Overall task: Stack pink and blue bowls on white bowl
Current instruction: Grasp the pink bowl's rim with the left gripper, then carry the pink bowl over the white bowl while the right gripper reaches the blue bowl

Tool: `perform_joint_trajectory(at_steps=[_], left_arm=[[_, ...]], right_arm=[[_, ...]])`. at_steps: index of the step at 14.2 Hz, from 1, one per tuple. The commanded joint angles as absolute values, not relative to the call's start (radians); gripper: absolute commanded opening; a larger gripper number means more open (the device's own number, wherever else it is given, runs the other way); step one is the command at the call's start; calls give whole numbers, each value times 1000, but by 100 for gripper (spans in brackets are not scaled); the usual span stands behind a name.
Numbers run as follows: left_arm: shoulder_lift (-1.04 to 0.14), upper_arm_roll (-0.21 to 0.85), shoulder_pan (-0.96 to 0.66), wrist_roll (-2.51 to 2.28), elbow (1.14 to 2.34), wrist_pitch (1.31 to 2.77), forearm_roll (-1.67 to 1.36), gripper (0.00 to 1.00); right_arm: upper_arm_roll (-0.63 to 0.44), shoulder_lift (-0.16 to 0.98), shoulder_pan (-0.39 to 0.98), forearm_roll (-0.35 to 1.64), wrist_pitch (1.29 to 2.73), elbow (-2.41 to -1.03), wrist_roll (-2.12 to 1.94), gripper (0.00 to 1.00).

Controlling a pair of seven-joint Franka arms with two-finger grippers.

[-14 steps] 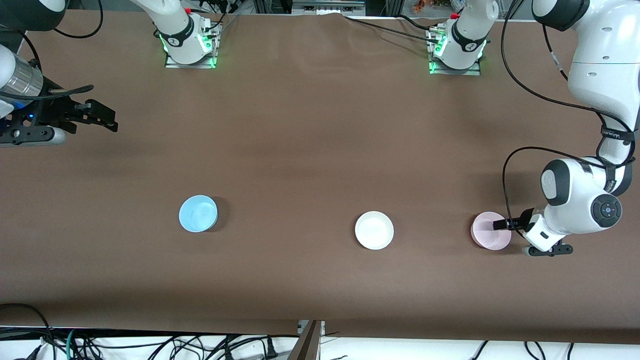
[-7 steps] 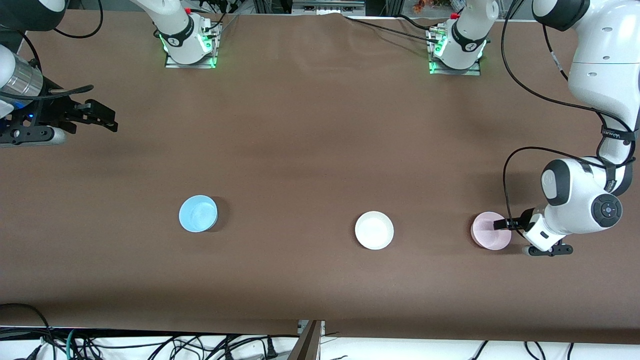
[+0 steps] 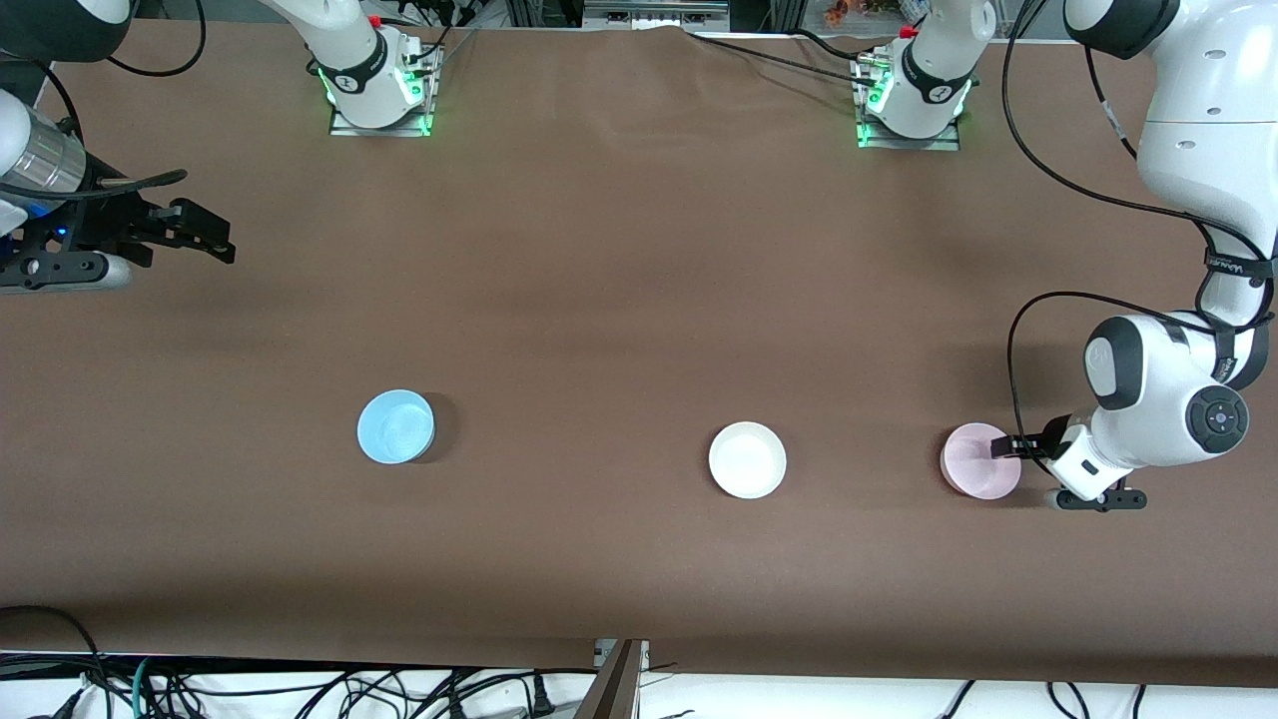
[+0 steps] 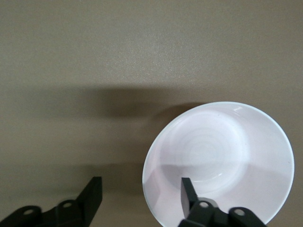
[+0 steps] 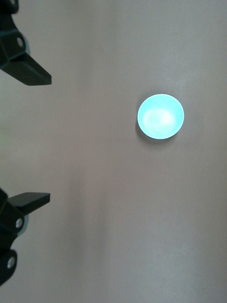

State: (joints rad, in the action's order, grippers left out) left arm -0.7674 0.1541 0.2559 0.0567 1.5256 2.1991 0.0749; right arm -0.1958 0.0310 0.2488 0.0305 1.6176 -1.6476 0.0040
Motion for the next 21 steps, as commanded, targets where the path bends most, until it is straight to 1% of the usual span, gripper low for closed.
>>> perform_joint_trajectory(at_steps=[1,5,6,7,10,12,14,18,19,21], left_arm=[[-744,160,259,64,1546,2191,92,49],[-744,158,249,37,1546,2189,92,11],[-744,160,247,-3,1546,2189,94,8],[-744,161,245,-27,1548,2189,95,0],[-732,173,235,-92,1546,2169,95,0],[-681,179,184,-177,1526,2056,94,0],[-637,193,132,-318,1516,2007,80,0],[-615,340,114,-614,1514,1996,80,0],[-620,357,83,-705,1514,1997,84,0],[-647,351,-18,-845,1484,2000,95,0]], right_arm=[[-193,28,247,46,1605,-1638,9,100],[-193,41,247,45,1614,-1629,3,100],[-193,47,247,44,1626,-1626,3,100],[-193,48,248,43,1631,-1625,3,100],[-193,54,250,46,1635,-1617,3,100],[-189,61,256,48,1632,-1612,11,100],[-189,63,256,80,1634,-1612,18,100],[-190,84,247,89,1641,-1614,3,100],[-190,107,247,81,1643,-1612,3,100],[-190,130,244,77,1644,-1612,2,100]])
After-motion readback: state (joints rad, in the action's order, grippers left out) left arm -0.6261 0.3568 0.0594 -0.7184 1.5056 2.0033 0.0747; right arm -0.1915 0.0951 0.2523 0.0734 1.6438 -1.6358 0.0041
